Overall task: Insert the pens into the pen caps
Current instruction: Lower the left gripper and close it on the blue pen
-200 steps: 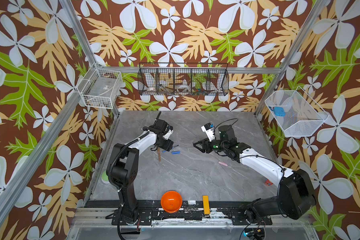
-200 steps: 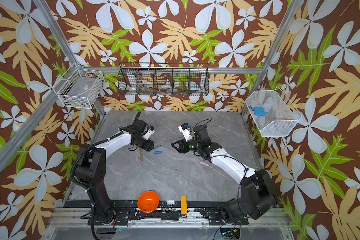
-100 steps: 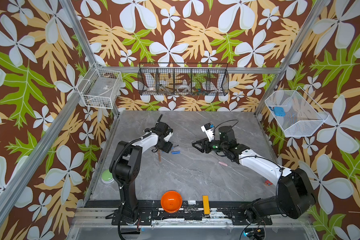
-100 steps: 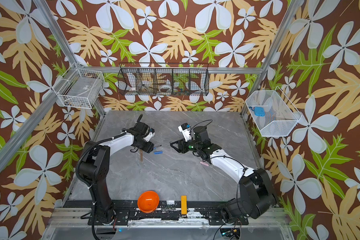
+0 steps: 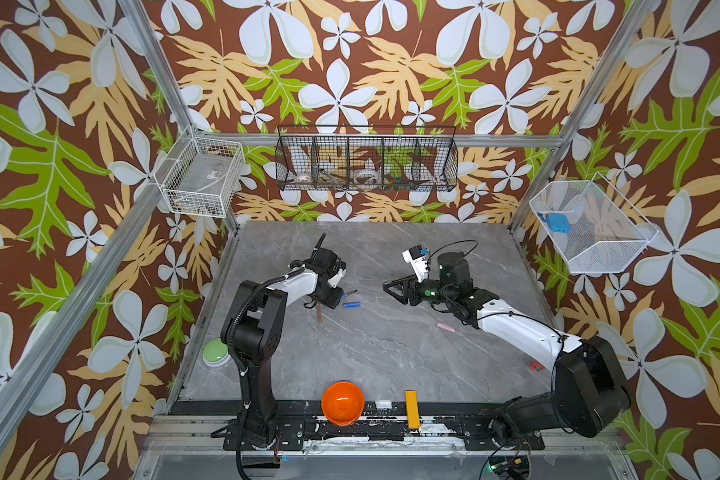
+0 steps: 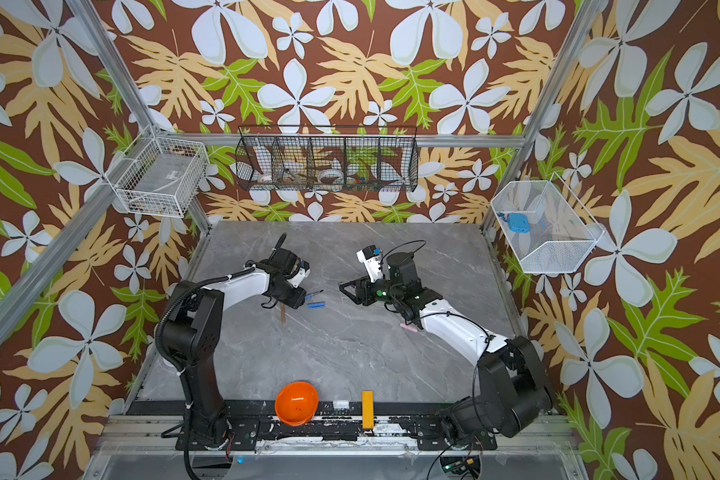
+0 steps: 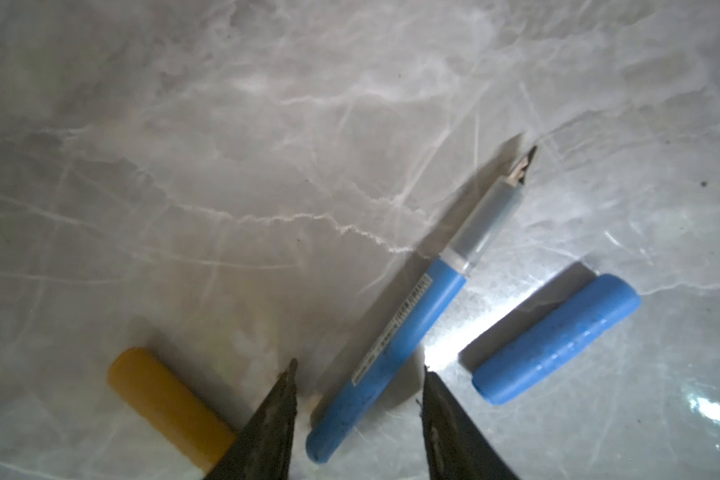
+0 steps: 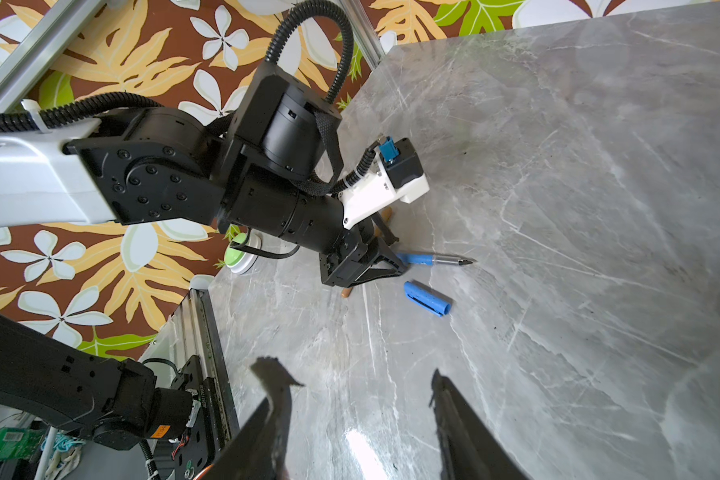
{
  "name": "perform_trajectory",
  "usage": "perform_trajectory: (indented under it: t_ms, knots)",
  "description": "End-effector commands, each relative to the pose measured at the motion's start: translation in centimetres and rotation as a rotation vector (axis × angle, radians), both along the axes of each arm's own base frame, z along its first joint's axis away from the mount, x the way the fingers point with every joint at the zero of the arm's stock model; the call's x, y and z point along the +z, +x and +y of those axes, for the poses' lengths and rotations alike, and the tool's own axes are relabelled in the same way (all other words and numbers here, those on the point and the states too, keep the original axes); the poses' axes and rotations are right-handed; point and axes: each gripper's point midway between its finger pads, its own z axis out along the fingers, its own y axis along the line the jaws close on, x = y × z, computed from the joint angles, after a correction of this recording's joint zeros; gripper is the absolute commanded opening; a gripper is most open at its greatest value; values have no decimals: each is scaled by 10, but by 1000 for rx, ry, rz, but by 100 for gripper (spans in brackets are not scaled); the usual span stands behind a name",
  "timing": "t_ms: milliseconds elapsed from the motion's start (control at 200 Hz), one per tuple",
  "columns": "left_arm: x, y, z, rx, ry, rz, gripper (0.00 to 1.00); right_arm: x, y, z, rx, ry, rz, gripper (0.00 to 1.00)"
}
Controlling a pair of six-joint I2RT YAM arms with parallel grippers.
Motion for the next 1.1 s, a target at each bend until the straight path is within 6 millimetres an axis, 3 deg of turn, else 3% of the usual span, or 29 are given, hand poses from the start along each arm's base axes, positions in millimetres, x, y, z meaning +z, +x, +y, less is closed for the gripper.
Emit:
perform_trajectory:
  t_ms: [0,315,591,731,856,1091]
  knots:
    - [-5,-1,1,11,12,0,39,4,1,1,1,6,-18,54]
    - [-9,-2,-9,3,-28,6,0,0,1,-5,-24,-15,-1,54]
    - [17,0,-31,-16,-166,-28,0,-18,7,-11,-97,-58,123,56]
    - [50,1,-50,-28,-300,-73,0,-22,11,-9,-131,9,169,56]
    - [82,-3,-62,-36,-410,-124,0,-15,12,-2,-130,112,176,58]
    - [127,-27,-97,-103,-618,-187,0,-4,14,7,-113,253,183,60]
